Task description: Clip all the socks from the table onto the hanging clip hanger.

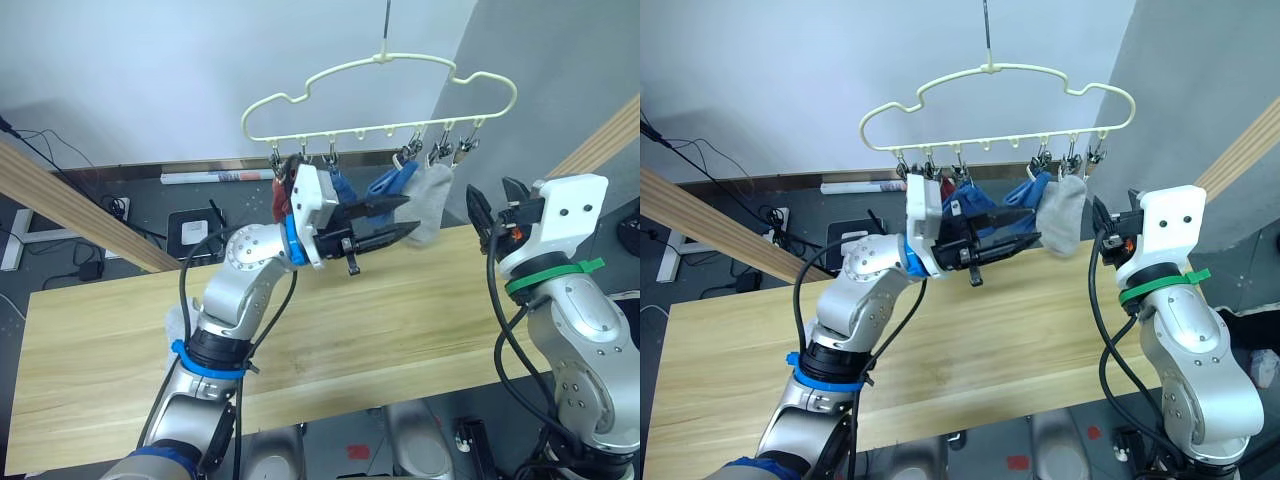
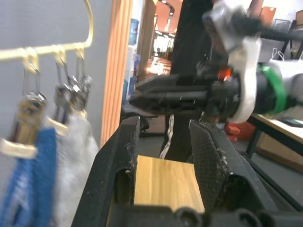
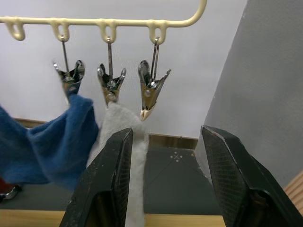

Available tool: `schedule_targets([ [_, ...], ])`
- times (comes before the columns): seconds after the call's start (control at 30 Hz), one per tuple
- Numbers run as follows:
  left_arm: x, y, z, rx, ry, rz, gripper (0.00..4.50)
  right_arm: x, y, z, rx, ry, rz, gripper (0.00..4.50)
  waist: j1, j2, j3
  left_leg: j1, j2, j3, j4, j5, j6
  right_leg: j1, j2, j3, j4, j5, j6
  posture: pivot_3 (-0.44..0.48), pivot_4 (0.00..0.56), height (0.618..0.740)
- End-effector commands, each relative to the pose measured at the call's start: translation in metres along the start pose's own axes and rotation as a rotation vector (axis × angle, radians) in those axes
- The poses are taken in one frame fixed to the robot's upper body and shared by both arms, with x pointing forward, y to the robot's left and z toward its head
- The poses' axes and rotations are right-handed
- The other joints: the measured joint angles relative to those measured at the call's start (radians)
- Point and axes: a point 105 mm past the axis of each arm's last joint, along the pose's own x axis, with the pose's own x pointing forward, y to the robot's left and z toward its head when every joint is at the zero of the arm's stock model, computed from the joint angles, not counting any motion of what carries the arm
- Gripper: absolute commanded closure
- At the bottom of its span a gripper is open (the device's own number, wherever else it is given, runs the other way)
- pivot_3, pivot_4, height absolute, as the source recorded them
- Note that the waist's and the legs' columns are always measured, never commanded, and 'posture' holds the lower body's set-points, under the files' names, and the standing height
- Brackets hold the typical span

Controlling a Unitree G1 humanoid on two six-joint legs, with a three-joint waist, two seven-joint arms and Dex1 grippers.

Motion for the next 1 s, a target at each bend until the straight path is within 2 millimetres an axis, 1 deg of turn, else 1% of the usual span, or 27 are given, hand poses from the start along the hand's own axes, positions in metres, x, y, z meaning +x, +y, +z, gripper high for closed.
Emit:
schedule_targets([
  [0.03,0.002,-0.002,0.014,0.058,-0.022,-0.031,2.66,0.002,0.002,0.010,0.003,-0.062,-0.021,2.97,0.001,0.000,0.000,0.000,0.000,0.000,0.000,0.000,0.000,0.000,0.000,0.000,0.000,0.000,0.000,-0.181,0.409,0.740],
  [0.13,0.002,0.000,0.015,0.067,-0.022,-0.024,2.66,0.007,0.004,0.008,0.009,-0.060,-0.030,2.97,0.001,0.000,0.000,0.000,0.000,0.000,0.000,0.000,0.000,0.000,-0.001,0.000,0.000,0.000,0.000,-0.178,0.407,0.740],
  [0.3,0.005,0.000,0.020,0.076,-0.031,-0.035,2.66,0.022,0.005,0.004,0.023,-0.043,-0.065,2.97,0.001,0.000,0.000,0.000,0.000,0.000,0.000,0.000,0.000,0.000,-0.001,0.001,0.000,0.000,0.000,-0.178,0.411,0.740],
  [0.57,0.006,0.003,0.020,0.094,-0.023,-0.033,2.66,0.042,0.007,-0.002,0.042,-0.030,-0.101,2.97,0.002,0.000,0.000,0.000,0.000,-0.001,0.000,0.000,0.000,0.000,-0.001,0.001,0.000,0.000,0.000,-0.169,0.410,0.740],
  [0.77,0.006,0.004,0.019,0.104,-0.019,-0.030,2.66,0.050,0.007,-0.003,0.052,-0.042,-0.113,2.97,0.003,0.000,0.000,0.000,0.000,-0.001,0.000,0.000,0.000,0.000,-0.001,0.001,0.000,0.000,0.000,-0.169,0.410,0.740],
  [1.0,0.008,0.002,0.018,0.112,-0.014,-0.030,2.66,0.056,0.007,0.005,0.069,-0.084,-0.131,2.97,0.002,0.000,0.000,0.000,0.000,-0.002,0.000,-0.001,0.002,0.000,-0.001,0.001,0.001,0.000,0.000,-0.164,0.404,0.740],
])
